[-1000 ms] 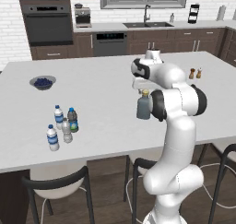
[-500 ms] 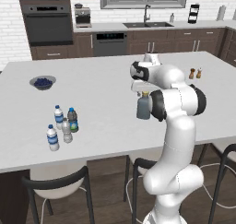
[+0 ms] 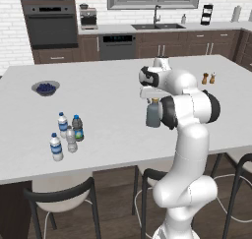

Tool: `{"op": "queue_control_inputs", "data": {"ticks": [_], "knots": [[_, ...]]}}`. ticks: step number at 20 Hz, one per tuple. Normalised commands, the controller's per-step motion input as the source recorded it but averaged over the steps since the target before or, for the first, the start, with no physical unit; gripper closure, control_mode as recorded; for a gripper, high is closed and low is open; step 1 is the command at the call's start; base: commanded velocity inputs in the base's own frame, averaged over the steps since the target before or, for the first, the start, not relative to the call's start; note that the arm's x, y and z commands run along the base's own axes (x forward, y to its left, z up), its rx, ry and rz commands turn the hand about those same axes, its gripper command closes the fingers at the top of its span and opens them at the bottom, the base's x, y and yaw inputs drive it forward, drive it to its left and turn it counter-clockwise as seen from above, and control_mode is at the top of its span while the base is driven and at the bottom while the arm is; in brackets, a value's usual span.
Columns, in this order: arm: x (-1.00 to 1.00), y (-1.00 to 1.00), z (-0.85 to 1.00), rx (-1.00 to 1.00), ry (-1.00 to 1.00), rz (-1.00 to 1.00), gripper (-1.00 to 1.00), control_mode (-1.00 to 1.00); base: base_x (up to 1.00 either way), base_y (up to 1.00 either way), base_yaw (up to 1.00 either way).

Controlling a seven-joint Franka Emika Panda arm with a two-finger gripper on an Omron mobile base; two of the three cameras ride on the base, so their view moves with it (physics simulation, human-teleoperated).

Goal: Move the plastic bottles in the middle to the plastics group, and the glass bottles in the middle to the glass group.

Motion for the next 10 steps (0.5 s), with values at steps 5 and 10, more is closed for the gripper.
{"op": "queue_control_inputs", "data": {"ticks": [5, 10], "knots": [[0.00, 0.00, 0.00, 0.00, 0.00, 0.00, 1.00, -1.00, 0.00, 0.00, 0.00], [-0.05, 0.00, 0.01, 0.00, 0.00, 0.00, 1.00, -1.00, 0.00, 0.00, 0.00]]}}
